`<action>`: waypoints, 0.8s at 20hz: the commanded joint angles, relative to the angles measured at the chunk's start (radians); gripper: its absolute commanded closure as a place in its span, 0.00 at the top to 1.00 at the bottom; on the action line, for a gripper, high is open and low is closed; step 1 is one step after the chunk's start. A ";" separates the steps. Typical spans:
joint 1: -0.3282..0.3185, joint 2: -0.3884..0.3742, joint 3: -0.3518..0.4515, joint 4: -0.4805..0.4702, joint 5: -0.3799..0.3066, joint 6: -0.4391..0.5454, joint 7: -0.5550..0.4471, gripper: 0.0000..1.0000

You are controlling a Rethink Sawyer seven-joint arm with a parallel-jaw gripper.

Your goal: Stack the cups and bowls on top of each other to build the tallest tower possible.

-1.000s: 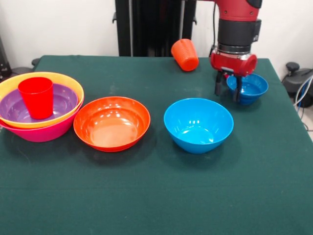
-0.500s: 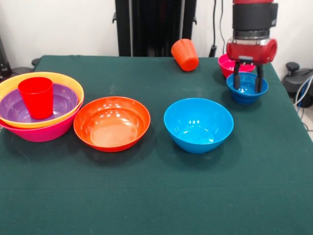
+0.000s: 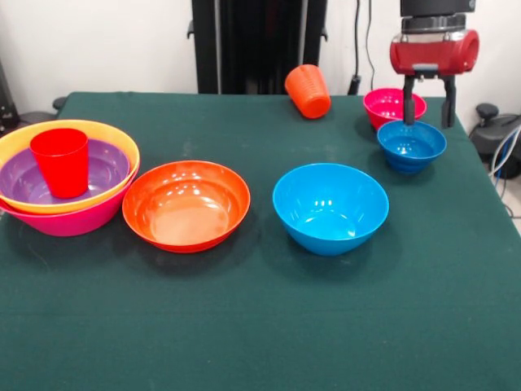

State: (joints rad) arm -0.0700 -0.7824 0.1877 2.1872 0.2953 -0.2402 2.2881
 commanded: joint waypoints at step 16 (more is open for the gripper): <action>-0.007 0.265 0.008 0.040 -0.110 -0.162 0.200 1.00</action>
State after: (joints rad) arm -0.0710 -0.6318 0.1805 2.2019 0.2364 -0.3239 2.2881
